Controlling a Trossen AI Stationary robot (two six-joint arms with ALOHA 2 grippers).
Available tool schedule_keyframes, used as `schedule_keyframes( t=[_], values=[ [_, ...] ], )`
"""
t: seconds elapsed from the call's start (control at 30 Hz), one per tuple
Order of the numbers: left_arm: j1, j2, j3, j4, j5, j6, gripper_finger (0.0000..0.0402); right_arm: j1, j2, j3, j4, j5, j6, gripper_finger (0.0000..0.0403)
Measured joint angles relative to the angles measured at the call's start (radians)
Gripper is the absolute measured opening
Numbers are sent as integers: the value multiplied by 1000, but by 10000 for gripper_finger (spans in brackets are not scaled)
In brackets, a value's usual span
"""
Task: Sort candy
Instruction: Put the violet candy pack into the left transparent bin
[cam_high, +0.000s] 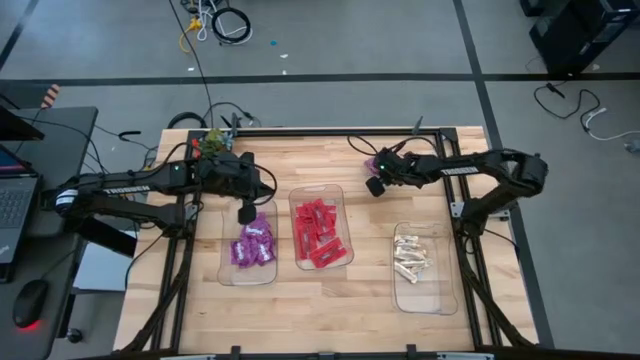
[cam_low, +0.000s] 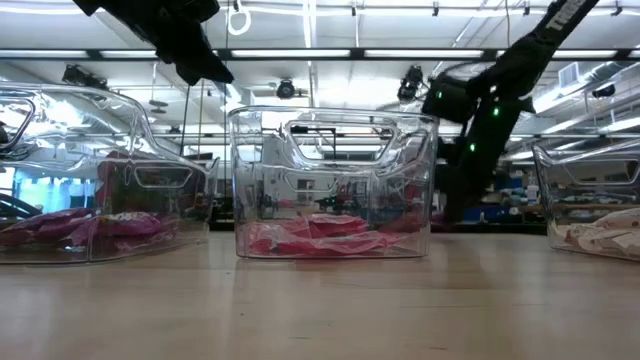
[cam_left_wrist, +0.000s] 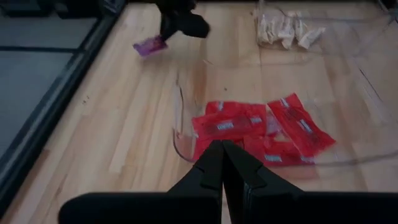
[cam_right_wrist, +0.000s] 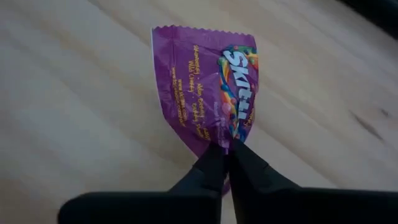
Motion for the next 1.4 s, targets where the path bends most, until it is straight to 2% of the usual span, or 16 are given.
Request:
schedule_keyframes(
  t=[0.2, 0.37, 0.63, 0.93, 1.1, 1.23, 1.4],
  values=[
    [0, 91, 0, 133, -7, 92, 7, 90, -148, 33, 2, -105, -71, 4],
    [-3, 220, 0, 314, -7, 308, 18, 212, -215, 98, 2, -149, -105, 2],
    [-41, 407, 0, 643, -26, 617, 76, 368, -215, 184, 8, -133, -129, 1],
    [-86, 534, 0, 880, -83, 872, 126, 430, -201, 206, 34, -132, -137, 0],
    [-107, 575, 0, 993, -106, 925, 129, 437, -198, 206, 36, -130, -137, 0],
    [-112, 579, 0, 1002, -106, 928, 123, 437, -198, 206, 37, -130, -139, 0],
    [-112, 579, 0, 993, -106, 928, 71, 437, -198, 206, 53, -130, -144, 1]
  ],
)
